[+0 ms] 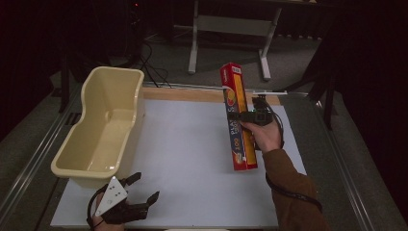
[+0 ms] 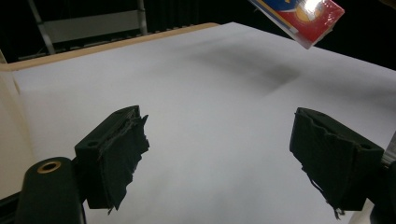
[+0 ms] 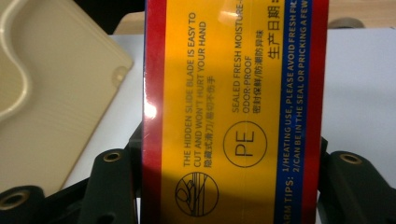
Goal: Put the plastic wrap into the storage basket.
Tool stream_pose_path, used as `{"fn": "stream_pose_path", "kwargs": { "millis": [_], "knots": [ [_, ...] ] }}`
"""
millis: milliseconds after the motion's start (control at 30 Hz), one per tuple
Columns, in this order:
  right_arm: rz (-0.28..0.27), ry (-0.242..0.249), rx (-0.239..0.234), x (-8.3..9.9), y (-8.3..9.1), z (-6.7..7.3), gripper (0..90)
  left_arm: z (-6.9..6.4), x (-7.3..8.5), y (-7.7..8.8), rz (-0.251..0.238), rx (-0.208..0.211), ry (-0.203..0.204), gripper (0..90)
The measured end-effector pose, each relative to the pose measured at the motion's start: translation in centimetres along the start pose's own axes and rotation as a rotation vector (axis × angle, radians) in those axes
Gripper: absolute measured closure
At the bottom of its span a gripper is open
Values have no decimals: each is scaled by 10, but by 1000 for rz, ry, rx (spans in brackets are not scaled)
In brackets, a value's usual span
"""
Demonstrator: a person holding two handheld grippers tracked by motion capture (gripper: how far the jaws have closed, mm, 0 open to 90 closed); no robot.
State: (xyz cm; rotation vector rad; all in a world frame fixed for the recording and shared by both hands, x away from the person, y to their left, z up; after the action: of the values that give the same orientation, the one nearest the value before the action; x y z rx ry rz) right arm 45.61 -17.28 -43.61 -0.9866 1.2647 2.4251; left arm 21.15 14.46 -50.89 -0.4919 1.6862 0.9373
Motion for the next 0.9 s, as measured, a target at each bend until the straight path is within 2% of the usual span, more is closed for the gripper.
{"fn": "stream_pose_path", "kwargs": {
  "millis": [100, 233, 533, 900],
  "knots": [
    [0, 7, -7, -3, -2, 7, 425, 0, 0, 0, 0, 0, 0, 177],
    [0, 37, -28, -10, -8, 24, 425, 0, 0, 0, -1, 1, 1, 177],
    [-4, 50, -72, -19, -20, 53, 425, 0, 0, 0, -3, 2, -2, 177],
    [14, 93, -86, -26, -38, 85, 425, -3, 0, -1, -2, 13, -6, 179]
  ]
}}
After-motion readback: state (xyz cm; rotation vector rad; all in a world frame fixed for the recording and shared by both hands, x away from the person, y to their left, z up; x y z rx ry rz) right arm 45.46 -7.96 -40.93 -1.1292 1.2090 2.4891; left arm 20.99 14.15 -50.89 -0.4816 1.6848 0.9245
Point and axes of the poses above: each handheld gripper's, and its own axes: y roughly backward along the jaws, x roughly out of its underside, z roughly to its left, the point moved 6 cm from there along -y, roughly forward along the jaws, and after that the axes turned 4 degrees about y, right-handed, at the moved point
